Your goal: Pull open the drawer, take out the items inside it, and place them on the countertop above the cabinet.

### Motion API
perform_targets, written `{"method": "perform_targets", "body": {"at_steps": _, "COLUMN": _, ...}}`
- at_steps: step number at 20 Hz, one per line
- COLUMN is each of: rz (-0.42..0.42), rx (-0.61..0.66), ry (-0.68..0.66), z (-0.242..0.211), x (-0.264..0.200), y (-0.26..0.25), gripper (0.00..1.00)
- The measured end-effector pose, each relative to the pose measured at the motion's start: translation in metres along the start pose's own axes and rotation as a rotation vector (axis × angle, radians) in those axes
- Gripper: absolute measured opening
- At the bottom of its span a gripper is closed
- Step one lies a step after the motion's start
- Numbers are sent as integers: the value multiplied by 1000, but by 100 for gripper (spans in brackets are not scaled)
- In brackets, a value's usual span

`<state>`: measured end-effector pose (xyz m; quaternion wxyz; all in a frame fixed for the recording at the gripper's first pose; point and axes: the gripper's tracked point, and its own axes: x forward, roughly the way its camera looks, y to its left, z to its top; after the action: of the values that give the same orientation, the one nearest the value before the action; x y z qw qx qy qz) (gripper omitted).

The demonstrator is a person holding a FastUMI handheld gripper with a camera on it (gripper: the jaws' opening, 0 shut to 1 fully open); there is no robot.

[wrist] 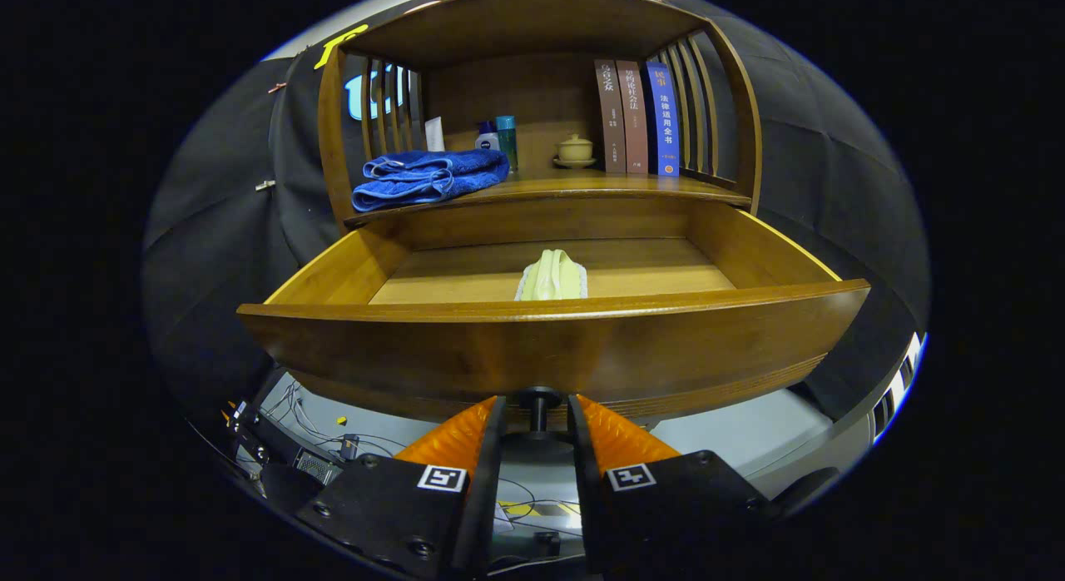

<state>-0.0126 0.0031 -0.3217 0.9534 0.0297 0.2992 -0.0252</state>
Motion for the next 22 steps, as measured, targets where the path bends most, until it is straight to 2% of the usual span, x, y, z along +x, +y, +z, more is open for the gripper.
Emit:
{"method": "perform_targets", "body": {"at_steps": 1, "rz": 0, "rx": -4, "ry": -7, "z": 1, "x": -3, "y": 0, "gripper": 52}}
{"method": "perform_targets", "body": {"at_steps": 5, "rz": -5, "rx": 2, "ry": -14, "z": 14, "x": -23, "y": 3, "gripper": 99}}
{"method": "perform_targets", "body": {"at_steps": 8, "rz": 6, "rx": 20, "ry": -63, "z": 51, "x": -37, "y": 8, "gripper": 99}}
{"method": "perform_targets", "body": {"at_steps": 11, "rz": 6, "rx": 18, "ry": -74, "z": 94, "x": -31, "y": 9, "gripper": 99}}
{"method": "perform_targets", "body": {"at_steps": 16, "rz": 6, "rx": 19, "ry": -24, "z": 142, "x": 18, "y": 9, "gripper": 99}}
{"method": "perform_targets", "body": {"at_steps": 22, "rz": -37, "rx": 23, "ry": 142, "z": 145, "x": 84, "y": -1, "gripper": 99}}
